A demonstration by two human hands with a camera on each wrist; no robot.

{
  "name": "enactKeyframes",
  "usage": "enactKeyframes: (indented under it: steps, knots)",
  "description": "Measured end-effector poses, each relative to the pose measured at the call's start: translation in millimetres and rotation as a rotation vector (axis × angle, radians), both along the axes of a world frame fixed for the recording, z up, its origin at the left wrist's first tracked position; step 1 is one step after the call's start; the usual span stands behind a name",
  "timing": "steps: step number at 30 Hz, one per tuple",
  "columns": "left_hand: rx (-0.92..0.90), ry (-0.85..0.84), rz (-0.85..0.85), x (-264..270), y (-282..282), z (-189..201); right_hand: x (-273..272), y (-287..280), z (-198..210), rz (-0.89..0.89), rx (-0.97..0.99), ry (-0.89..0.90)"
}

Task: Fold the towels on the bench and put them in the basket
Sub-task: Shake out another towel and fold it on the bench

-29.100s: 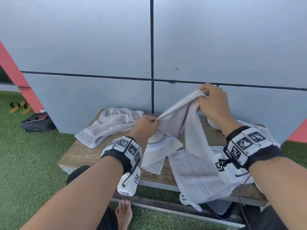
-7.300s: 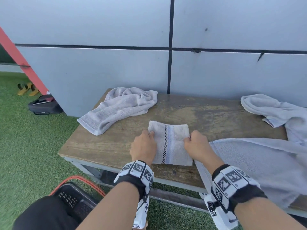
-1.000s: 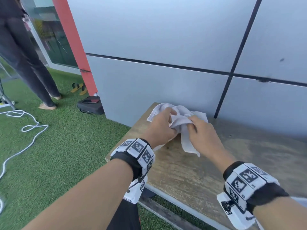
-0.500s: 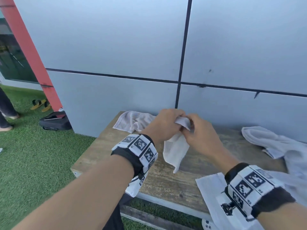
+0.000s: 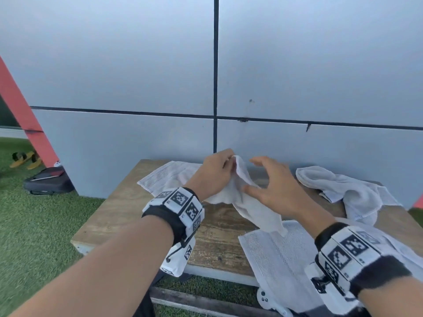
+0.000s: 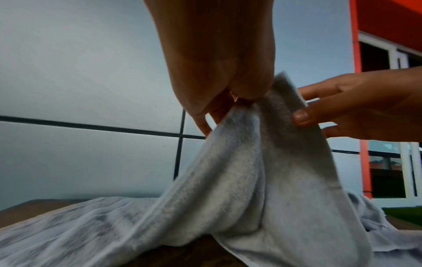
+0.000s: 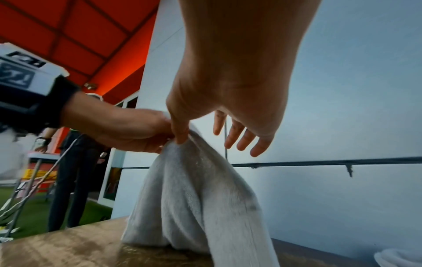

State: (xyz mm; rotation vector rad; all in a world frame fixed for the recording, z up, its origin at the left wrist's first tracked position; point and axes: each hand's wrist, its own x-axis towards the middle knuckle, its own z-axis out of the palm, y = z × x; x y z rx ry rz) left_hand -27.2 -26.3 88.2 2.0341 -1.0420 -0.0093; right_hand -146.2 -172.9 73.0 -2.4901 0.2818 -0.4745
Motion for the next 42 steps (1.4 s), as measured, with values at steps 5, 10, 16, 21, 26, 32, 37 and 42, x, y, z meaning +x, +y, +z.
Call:
enactKeyframes:
  steps: [5,10,16,21,26,32,37,42]
  knots:
    - [-0.008,-0.019,-0.105,-14,-12,12,8,7,5,-0.102,-0.037,-0.172]
    - [0.169,-0.059,-0.097,2,7,2,1,-8,24,-0.287,0.008,-0.346]
    - [0.171,0.04,0.079,16,27,-8,-6,-21,24,-0.404,0.06,-0.293]
    - [0.118,-0.022,-0.132,0,9,16,5,12,19,0.026,-0.084,0.003]
    - [0.114,-0.094,-0.134,4,16,18,18,18,27,0.002,-0.391,0.055]
    - [0.28,-0.183,0.166,28,55,8,21,4,41,-0.107,-0.204,-0.225]
    - [0.161,-0.031,0.27,33,76,0,18,-8,49,-0.245,-0.114,-0.32]
    - [0.013,0.008,0.231,23,71,5,23,-11,50,-0.308,0.025,-0.316]
